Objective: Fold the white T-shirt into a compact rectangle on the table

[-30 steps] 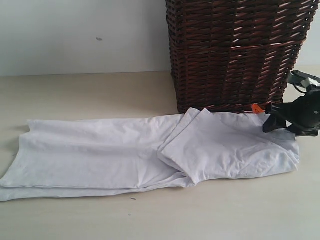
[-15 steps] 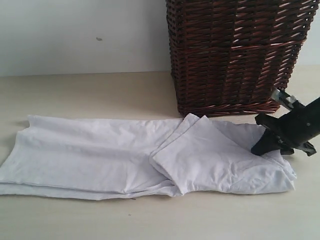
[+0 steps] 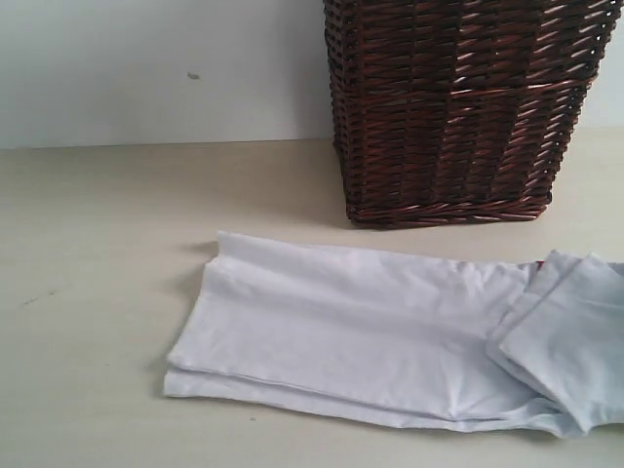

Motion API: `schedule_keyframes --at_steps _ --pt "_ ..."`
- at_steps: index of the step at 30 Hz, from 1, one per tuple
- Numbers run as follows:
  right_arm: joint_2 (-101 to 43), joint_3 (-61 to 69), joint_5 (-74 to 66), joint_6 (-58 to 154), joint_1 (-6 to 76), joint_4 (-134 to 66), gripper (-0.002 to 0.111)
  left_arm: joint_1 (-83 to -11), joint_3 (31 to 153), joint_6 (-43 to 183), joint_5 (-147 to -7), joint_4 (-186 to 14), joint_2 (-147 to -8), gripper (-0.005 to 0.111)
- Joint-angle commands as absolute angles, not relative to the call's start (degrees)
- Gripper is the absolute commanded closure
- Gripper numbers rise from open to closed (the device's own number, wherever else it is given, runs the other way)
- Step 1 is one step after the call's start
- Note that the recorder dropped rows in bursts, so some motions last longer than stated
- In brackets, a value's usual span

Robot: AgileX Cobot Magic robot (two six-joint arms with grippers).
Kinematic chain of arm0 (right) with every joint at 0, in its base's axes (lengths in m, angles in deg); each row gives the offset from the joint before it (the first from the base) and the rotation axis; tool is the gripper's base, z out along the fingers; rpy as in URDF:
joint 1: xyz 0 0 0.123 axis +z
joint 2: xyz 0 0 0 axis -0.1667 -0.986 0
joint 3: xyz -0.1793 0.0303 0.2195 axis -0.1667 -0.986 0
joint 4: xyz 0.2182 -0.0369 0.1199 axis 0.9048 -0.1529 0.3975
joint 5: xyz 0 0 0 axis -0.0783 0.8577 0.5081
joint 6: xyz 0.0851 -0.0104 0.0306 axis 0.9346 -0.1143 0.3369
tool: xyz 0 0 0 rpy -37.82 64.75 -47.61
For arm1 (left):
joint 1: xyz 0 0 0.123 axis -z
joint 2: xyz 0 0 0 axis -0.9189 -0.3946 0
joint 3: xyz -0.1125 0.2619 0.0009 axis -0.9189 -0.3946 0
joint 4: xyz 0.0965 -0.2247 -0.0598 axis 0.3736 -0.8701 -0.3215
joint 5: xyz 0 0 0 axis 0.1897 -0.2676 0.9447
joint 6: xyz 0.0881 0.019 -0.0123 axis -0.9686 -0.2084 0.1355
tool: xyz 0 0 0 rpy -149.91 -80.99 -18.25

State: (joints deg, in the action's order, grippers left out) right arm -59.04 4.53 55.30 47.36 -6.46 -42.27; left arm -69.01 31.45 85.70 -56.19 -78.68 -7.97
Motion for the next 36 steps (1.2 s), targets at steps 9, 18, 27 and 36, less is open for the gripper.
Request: schedule_keyframes --at_steps 9,18,27,36 --pt "-50.3 18.2 65.5 44.4 3.7 -29.3 0.108 -69.0 31.4 85.9 -56.7 -78.6 -7.6 0.107" --pt "-50.4 18.2 65.5 44.0 24.7 -18.0 0.108 -69.0 31.4 85.9 -56.7 -78.6 -7.6 0.107" --pt "-58.1 18.2 48.4 50.7 43.4 -14.2 0.108 -69.0 31.4 85.9 -56.7 -78.6 -7.6 0.107" --pt "-74.2 22.7 35.4 49.5 54.1 -10.9 0.09 -69.0 31.4 85.9 -56.7 -78.6 -7.6 0.107"
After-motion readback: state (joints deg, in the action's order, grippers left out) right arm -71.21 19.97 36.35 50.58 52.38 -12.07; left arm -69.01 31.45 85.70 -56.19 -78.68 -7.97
